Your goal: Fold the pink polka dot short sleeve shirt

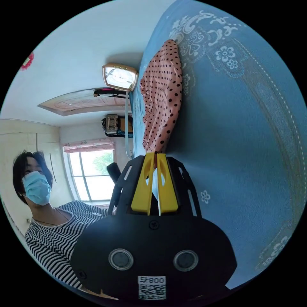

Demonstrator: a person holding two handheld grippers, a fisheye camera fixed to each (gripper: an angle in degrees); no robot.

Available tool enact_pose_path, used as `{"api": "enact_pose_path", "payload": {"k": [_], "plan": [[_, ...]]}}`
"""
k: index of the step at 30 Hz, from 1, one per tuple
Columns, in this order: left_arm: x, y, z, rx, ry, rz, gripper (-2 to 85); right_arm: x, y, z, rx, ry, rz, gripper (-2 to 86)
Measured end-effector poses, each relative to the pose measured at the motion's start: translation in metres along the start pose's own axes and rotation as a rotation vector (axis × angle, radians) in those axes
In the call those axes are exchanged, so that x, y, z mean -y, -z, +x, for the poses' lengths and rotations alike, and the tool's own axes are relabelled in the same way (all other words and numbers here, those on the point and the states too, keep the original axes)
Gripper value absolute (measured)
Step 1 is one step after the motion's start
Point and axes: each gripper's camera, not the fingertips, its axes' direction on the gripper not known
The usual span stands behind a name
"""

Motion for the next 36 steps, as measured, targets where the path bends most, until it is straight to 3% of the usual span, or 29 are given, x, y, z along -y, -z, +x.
{"api": "enact_pose_path", "payload": {"k": [8, 19, 36], "plan": [[-0.018, 0.096, -0.15, -0.449, 0.46, 0.212, 9.9, -0.004, 0.003, -0.038, 0.055, 0.096, 0.009, 0.8], [-0.01, 0.185, -0.241, -0.699, 0.69, 0.414, 10.6, -0.013, 0.001, -0.062, 0.095, 0.141, 0.016, 0.8], [0.015, 0.278, -0.296, -0.677, 0.815, 0.495, 9.8, -0.04, 0.012, -0.074, 0.126, 0.148, 0.036, 0.8]]}}
